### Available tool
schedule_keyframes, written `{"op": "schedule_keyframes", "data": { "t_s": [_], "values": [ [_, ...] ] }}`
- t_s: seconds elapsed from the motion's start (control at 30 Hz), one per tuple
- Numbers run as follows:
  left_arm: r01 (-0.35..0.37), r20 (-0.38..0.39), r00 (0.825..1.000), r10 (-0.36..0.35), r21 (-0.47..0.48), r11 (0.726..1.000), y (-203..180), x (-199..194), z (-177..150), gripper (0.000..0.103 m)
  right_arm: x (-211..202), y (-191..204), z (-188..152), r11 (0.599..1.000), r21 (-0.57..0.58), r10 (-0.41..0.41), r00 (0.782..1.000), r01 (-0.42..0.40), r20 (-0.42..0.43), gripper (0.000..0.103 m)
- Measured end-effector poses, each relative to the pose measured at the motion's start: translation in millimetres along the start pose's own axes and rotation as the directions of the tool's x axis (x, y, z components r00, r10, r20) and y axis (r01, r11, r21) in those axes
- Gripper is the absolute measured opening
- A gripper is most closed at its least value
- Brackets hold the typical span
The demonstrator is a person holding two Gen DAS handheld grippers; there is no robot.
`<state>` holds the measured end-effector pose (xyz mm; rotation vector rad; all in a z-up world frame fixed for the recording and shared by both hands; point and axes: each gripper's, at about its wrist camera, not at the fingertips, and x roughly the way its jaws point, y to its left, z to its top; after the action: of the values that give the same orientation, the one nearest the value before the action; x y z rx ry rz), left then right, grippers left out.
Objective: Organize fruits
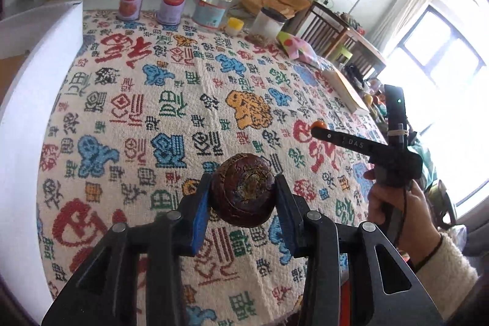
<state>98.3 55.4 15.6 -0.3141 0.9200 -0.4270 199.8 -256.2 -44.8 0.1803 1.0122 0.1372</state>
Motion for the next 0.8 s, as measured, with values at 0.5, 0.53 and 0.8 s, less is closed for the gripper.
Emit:
{"op": "schedule_keyframes", "data": {
  "t_s": [0.5,0.53,0.8],
  "values": [
    [-0.395,0.061,0.894,0.443,-0.357,0.846,212.0,-175.2,-6.7,0.041,-54.9,399.5,-36.5,0.701,-0.385,0.512,0.800,-0.600,-0.314,0.029],
    [-0.420,0.023,0.888,0.459,-0.367,0.830,224.6,-167.9,-12.3,0.041,-48.3,417.8,-41.3,0.692,-0.406,0.496,0.802,-0.597,-0.334,0.029],
    [-0.488,-0.067,0.861,0.504,-0.385,0.783,252.6,-149.9,-40.7,0.051,12.2,482.4,-49.6,0.733,-0.425,0.370,0.835,-0.532,-0.407,0.034]
  ]
}}
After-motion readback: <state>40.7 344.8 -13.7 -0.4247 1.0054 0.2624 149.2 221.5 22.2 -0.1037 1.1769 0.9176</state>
